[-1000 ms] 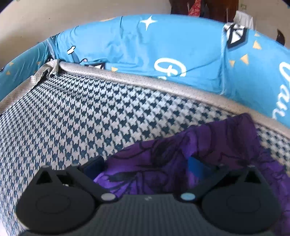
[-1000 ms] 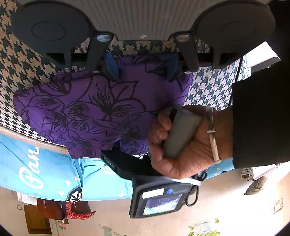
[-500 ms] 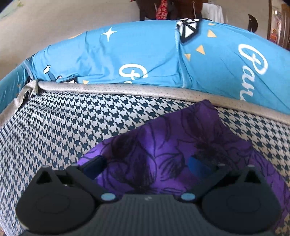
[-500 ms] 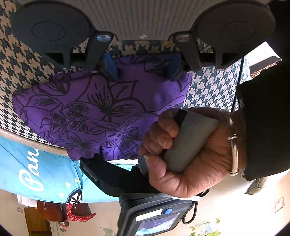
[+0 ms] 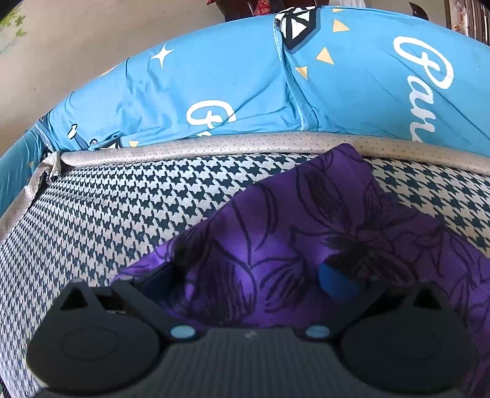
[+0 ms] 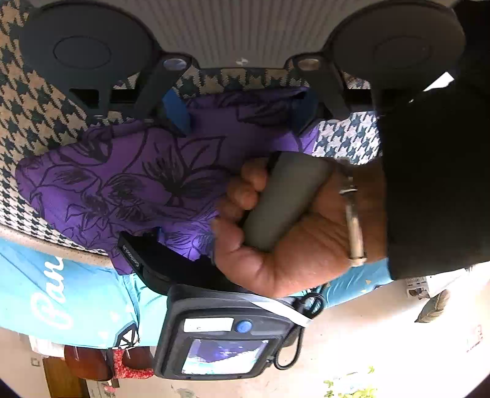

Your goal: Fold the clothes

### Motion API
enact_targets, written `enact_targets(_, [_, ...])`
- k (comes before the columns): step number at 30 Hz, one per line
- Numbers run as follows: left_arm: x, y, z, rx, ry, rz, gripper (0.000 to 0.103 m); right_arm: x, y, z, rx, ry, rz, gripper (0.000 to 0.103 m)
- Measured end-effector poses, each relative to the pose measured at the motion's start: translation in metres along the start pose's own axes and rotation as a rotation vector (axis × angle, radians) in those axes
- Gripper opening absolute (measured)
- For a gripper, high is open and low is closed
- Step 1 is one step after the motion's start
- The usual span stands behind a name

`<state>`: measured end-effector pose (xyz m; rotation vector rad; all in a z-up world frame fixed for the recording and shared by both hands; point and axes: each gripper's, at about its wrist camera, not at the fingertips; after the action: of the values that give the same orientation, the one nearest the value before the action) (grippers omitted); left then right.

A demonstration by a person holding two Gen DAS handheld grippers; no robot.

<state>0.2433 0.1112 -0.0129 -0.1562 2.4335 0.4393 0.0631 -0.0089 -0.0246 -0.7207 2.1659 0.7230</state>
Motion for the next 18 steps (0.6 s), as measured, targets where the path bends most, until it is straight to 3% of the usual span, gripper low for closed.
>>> enact_targets(10, [-0.001, 0.005, -0.012, 0.010, 0.001, -0.017, 0.103, 0.001, 0.006, -0.001, 0.002, 0.023, -0.026, 0.088])
enact_targets(18, [0.002, 0.011, -0.035, 0.003, 0.000, -0.050, 0.103, -0.015, -0.012, -0.012, 0.060, 0.059, 0.108, 0.088])
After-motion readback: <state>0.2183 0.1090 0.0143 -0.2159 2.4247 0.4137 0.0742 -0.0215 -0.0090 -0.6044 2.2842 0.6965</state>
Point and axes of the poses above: each gripper's, at about its wrist camera, not at the fingertips, and z roughly the way its jaws point, y to its left, x to its underside, and after that the axes turned 5 degrees about z, right-handed
